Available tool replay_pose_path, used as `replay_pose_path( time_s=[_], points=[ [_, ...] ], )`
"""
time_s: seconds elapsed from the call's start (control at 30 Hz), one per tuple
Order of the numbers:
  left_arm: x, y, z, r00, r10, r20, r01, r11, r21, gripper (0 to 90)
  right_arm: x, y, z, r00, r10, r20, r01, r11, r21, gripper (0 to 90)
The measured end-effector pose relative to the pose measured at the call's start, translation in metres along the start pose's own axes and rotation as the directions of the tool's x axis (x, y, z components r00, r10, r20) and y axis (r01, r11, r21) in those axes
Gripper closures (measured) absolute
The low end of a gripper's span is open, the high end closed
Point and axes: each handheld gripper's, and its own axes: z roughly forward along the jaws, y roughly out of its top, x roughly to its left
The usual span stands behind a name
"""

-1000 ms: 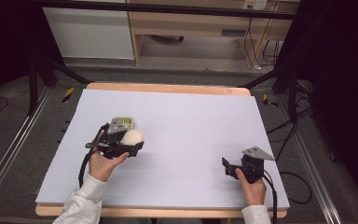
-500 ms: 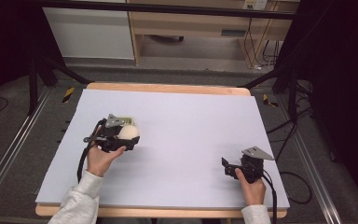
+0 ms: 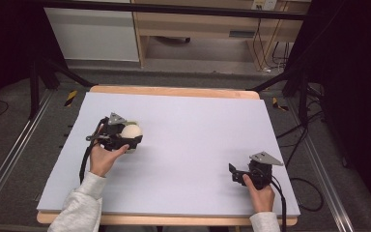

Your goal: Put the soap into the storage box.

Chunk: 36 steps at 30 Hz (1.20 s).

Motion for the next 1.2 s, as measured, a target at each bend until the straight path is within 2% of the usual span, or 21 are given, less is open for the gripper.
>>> replay_pose_path(
  time_s=[0.8, 1.2],
  points=[
    [0.028, -0.001, 0.017, 0.9981, -0.018, -0.059, 0.021, 0.9987, 0.047, 24.1, 0.000, 0.000, 0.001, 1.0000, -0.006, 0.001, 0.006, 1.000, -0.005, 4.6],
    [0.041, -0.004, 0.027, 0.9968, -0.034, -0.073, 0.039, 0.9964, 0.075, 24.1, 0.001, 0.000, 0.002, 1.0000, -0.007, -0.002, 0.007, 1.000, 0.003, 4.6]
  ],
)
